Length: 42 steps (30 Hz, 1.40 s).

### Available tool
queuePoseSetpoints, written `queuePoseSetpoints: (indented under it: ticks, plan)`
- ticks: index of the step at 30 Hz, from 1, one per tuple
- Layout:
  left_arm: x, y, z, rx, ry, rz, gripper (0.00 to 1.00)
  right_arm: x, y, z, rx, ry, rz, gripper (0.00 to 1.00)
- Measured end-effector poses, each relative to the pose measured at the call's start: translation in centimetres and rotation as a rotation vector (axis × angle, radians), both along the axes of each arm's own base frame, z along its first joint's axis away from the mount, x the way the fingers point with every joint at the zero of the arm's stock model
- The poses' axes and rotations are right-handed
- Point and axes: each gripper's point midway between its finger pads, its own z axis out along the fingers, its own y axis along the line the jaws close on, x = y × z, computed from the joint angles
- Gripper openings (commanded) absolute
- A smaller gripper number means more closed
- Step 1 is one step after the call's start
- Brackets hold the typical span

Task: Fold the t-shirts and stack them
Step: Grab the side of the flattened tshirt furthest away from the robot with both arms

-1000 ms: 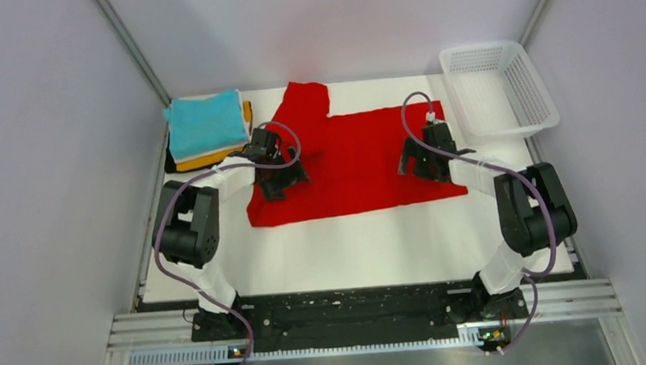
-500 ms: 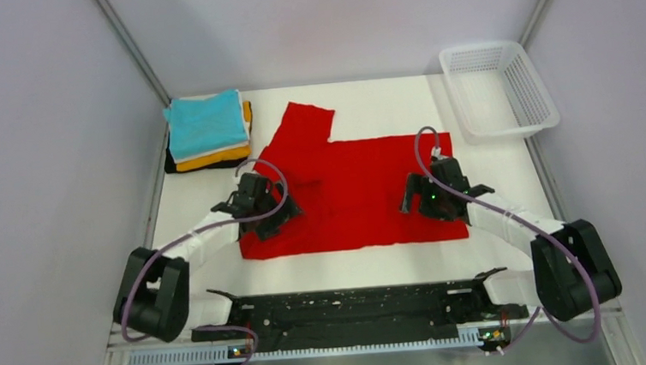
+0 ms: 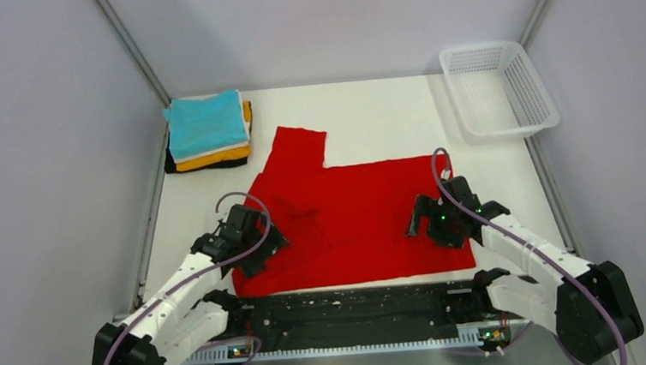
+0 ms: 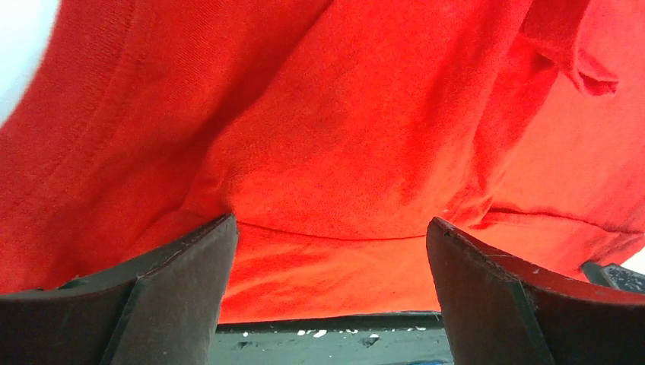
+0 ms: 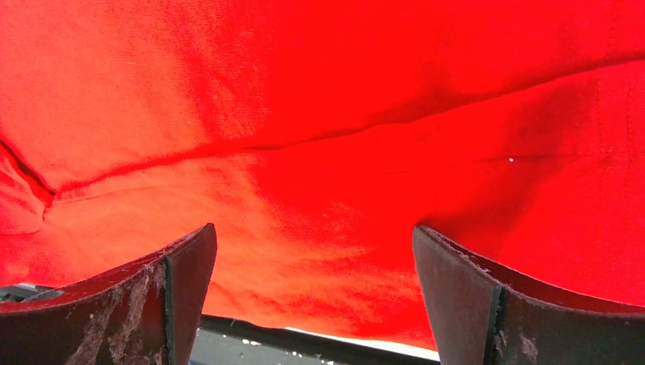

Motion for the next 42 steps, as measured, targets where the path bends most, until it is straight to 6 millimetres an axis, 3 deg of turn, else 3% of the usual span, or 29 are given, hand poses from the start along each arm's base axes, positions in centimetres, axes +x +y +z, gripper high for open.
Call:
queuePoseSetpoints:
  ticks: [3, 6, 12, 17, 24, 30, 34, 38, 42]
  plan:
    - [0.2, 0.2, 0.7, 0.022, 0.005, 0.000, 0.99, -0.7, -0.2, 0.0, -0.001, 0.022, -0.005, 0.99]
    - [1.9, -0.5, 2.3, 0.031, -0.016, -0.024, 0.99, -1.0, -0.4, 0.4, -0.002, 0.014, -0.007, 0.99]
    - [6.0, -4.3, 4.8, 0.017, -0.068, -0.146, 0.99, 0.9, -0.5, 3.5, 0.012, -0.136, -0.028, 0.99]
    - [8.3, -6.5, 3.8, 0.035, -0.039, -0.222, 0.99, 3.7, -0.5, 6.7, 0.008, -0.271, -0.059, 0.99]
    - [10.7, -8.3, 1.5, 0.074, 0.021, -0.298, 0.99, 4.9, -0.9, 5.5, -0.045, -0.250, -0.072, 0.99]
    - [15.9, -10.9, 2.5, 0.085, -0.037, -0.346, 0.99, 6.1, -1.3, 5.1, -0.097, -0.244, -0.084, 0.99]
    - [19.1, -11.6, 2.5, 0.127, -0.060, -0.357, 0.99, 7.5, -1.6, 5.5, -0.135, -0.265, -0.099, 0.99]
    - [22.6, -11.3, 2.6, 0.168, -0.084, -0.358, 0.99, 9.2, -1.9, 5.9, -0.184, -0.277, -0.106, 0.99]
    - [27.5, -10.1, 5.0, 0.225, -0.175, -0.317, 0.99, 11.2, -2.3, 5.5, -0.211, -0.256, -0.126, 0.99]
